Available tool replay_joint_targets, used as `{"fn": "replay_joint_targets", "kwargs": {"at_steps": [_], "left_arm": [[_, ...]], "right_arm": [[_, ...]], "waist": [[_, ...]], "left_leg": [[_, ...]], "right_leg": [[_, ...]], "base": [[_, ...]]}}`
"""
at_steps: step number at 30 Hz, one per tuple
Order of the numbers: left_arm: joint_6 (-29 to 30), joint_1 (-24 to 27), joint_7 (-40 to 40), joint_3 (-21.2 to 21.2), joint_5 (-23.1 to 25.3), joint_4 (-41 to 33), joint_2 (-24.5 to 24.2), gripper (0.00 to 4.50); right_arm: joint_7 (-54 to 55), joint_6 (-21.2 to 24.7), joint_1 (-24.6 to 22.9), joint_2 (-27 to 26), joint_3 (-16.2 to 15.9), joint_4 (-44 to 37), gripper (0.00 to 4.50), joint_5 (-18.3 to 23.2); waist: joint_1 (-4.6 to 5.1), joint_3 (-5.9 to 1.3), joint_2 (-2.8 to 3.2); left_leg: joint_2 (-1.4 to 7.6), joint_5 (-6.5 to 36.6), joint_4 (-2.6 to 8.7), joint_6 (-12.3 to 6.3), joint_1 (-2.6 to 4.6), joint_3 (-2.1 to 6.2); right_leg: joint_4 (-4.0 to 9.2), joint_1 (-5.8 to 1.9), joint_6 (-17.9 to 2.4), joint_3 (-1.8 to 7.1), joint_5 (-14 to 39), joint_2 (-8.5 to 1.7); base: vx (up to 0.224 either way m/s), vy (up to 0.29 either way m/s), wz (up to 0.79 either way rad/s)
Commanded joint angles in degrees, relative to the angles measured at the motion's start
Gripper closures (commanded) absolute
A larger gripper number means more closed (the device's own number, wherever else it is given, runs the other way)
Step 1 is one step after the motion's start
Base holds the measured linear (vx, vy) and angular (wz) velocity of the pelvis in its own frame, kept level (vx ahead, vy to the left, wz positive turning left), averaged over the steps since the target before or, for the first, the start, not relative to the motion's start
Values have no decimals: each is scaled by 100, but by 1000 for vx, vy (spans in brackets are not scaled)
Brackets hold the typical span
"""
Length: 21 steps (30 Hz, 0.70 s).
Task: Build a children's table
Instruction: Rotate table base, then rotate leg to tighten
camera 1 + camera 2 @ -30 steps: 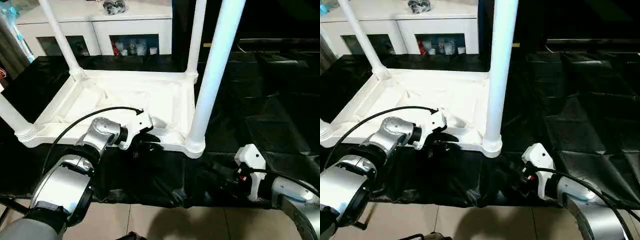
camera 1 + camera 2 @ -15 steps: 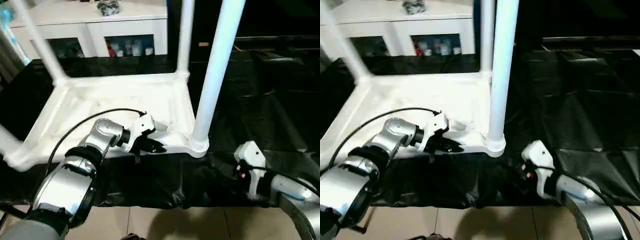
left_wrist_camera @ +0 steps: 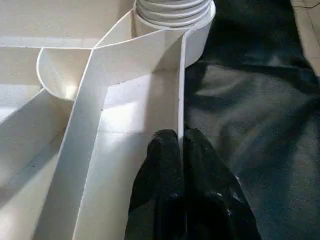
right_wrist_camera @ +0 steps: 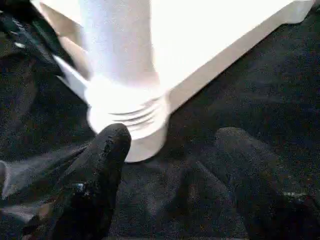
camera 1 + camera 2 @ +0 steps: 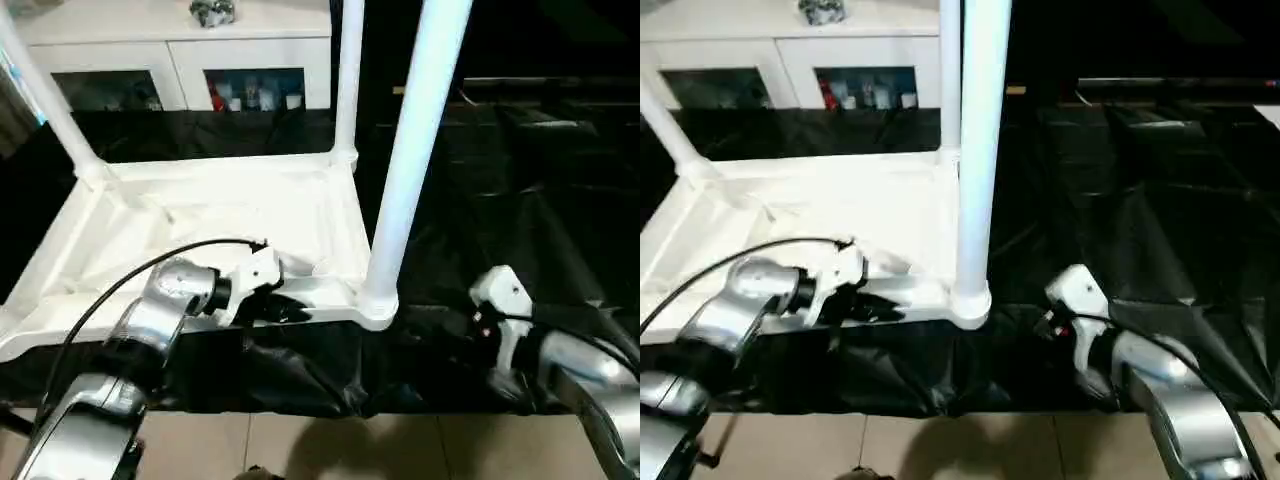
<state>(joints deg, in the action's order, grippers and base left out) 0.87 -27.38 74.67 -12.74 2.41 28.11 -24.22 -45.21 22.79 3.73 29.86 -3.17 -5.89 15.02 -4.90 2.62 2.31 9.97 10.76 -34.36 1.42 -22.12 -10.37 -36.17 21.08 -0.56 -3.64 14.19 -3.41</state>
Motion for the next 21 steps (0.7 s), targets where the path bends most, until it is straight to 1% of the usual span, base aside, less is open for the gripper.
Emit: {"fn": "replay_joint_targets", "kwargs": {"at_steps": [1, 2, 3, 4, 6, 7, 8, 9, 10, 11, 12, 14, 15, 17, 18, 21], "left_arm": [[236, 161, -60, -23, -209, -204, 60, 441], [202, 138, -190, 42, -324, -218, 198, 418], [156, 87, -240, 55, -339, -165, 261, 404], [195, 71, -274, 46, -330, -196, 290, 393], [157, 34, -308, 1, -276, -198, 326, 384], [179, 16, -379, -10, -233, -193, 351, 384], [198, 8, -433, -15, -204, -195, 368, 363], [294, 26, -415, -47, -196, -284, 360, 363], [362, 35, -401, -74, -186, -351, 351, 363], [433, 53, -391, -90, -181, -429, 341, 363], [467, 52, -388, -101, -167, -458, 338, 363], [430, 5, -420, -122, -149, -375, 335, 363], [401, -51, -449, -157, -160, -273, 327, 363], [356, -103, -480, -177, -144, -173, 316, 363], [341, -122, -491, -180, -136, -134, 316, 363], [243, -156, -479, -243, -56, 16, 270, 363]], "right_arm": [[-57, -105, 75, 16, -74, 70, 133, -56], [-55, -142, 94, 14, -85, 126, 133, -78], [-50, -153, 97, 14, -88, 139, 133, -89], [-46, -161, 97, 12, -88, 144, 133, -93], [-32, -161, 86, 1, -81, 124, 133, -86], [-20, -177, 72, 1, -83, 122, 133, -98], [-12, -191, 64, 2, -86, 124, 133, -107], [-12, -211, 61, 3, -85, 146, 133, -115], [-10, -226, 55, 3, -82, 158, 133, -119], [-4, -240, 45, 0, -78, 158, 133, -117], [5, -251, 28, -3, -72, 148, 133, -113], [15, -258, 5, -7, -68, 126, 133, -112], [20, -264, -11, -10, -62, 110, 133, -115], [28, -265, -15, -17, -52, 97, 133, -117], [32, -267, -15, -19, -48, 94, 133, -118], [49, -274, 1, -33, -35, 93, 133, -118]], "waist": [[-28, -321, -119], [-47, -316, -130], [-64, -317, -132], [-70, -318, -124], [-93, -324, -98], [-103, -327, -102], [-100, -331, -123], [-95, -337, -75], [-99, -339, -52], [-95, -341, -70], [-105, -345, -21], [-95, -342, -43], [-99, -346, -9], [-95, -350, -33], [-95, -351, -20], [-93, -359, -14]], "left_leg": [[418, 437, 380, -562, 104, 155], [407, 477, 375, -547, 113, 141], [393, 502, 373, -515, 109, 142], [393, 525, 371, -495, 112, 138], [407, 556, 374, -441, 122, 150], [407, 541, 375, -427, 113, 156], [406, 529, 376, -433, 114, 158], [402, 539, 370, -418, 114, 160], [400, 542, 366, -412, 112, 168], [402, 553, 371, -410, 115, 166], [403, 553, 363, -404, 114, 176], [393, 607, 362, -396, 117, 167], [391, 622, 360, -382, 120, 175], [392, 619, 362, -380, 117, 175], [393, 615, 360, -371, 118, 177], [401, 610, 361, -366, 119, 188]], "right_leg": [[388, -184, -1382, 311, -121, -601], [405, -178, -1375, 316, -67, -602], [407, -192, -1362, 314, -7, -606], [413, -187, -1363, 317, 16, -607], [412, -185, -1383, 316, -3, -605], [398, -195, -1368, 319, -101, -596], [392, -202, -1363, 319, -201, -597], [391, -203, -1366, 320, -303, -594], [383, -207, -1373, 321, -344, -597], [388, -215, -1377, 320, -370, -599], [375, -214, -1403, 319, -407, -604], [396, -218, -1405, 318, -389, -588], [391, -221, -1402, 314, -369, -584], [394, -230, -1393, 313, -369, -583], [394, -226, -1398, 312, -384, -579], [381, -234, -1415, 311, -481, -585]], "base": [[0, 0, 0], [0, 0, 0], [0, 0, 0], [0, 0, 0], [0, 0, 0], [0, 0, 0], [0, 0, 0], [0, 0, 0], [0, 0, 0], [0, 0, 0], [0, 0, 0], [0, 0, 0], [0, 0, 0], [0, 0, 0], [0, 0, 0], [0, 0, 0]]}}
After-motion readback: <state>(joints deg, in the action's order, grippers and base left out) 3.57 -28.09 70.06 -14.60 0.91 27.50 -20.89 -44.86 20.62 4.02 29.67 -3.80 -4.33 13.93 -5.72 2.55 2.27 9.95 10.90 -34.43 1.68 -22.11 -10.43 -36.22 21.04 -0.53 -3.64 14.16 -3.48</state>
